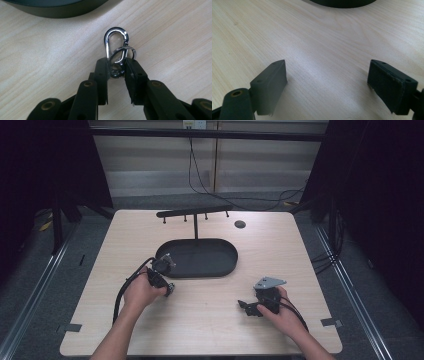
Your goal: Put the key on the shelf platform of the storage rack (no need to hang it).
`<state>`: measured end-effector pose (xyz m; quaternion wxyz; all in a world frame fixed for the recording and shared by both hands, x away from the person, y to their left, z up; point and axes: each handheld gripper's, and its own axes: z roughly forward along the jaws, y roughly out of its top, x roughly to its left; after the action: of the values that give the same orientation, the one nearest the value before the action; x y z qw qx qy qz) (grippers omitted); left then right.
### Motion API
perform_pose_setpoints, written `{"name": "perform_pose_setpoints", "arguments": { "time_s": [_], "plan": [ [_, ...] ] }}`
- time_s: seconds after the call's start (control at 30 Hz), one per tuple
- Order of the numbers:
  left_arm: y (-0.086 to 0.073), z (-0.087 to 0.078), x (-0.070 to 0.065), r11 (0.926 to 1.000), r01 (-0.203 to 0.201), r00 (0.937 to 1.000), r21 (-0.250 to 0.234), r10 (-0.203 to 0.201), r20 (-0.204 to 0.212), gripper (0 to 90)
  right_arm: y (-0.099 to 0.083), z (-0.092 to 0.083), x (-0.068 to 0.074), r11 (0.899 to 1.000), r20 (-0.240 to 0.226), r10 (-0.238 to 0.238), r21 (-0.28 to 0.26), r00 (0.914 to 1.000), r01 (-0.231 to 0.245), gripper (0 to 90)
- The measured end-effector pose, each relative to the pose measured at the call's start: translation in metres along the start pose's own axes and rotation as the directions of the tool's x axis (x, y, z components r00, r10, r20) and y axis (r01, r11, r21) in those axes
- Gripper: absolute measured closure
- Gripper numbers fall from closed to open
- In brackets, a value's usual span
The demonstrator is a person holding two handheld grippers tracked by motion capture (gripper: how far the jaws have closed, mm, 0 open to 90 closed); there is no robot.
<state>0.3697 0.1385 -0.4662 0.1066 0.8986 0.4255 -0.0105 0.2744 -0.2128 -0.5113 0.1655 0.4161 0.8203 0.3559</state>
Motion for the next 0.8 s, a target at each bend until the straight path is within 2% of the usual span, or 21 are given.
{"name": "perform_pose_setpoints", "arguments": {
  "time_s": [0.17, 0.6, 0.8],
  "plan": [
    [-0.001, -0.004, 0.001, 0.9999, -0.001, 1.0000, 0.012, 0.001, 0.004, 72.6, 0.000, 0.000, 0.000, 1.000, 0.000, 0.000, 0.000, 1.0000, 0.000, 15.3],
    [0.003, -0.030, 0.000, 0.9991, -0.019, 0.9988, 0.037, 0.017, 0.045, 72.7, 0.000, 0.000, 0.000, 1.000, -0.001, -0.001, 0.000, 1.0000, 0.001, 15.3],
    [0.005, -0.039, 0.000, 0.9990, -0.011, 0.9982, 0.043, 0.009, 0.060, 73.2, 0.000, 0.000, 0.000, 1.000, -0.002, 0.000, 0.001, 1.0000, 0.000, 15.3]
  ]
}}
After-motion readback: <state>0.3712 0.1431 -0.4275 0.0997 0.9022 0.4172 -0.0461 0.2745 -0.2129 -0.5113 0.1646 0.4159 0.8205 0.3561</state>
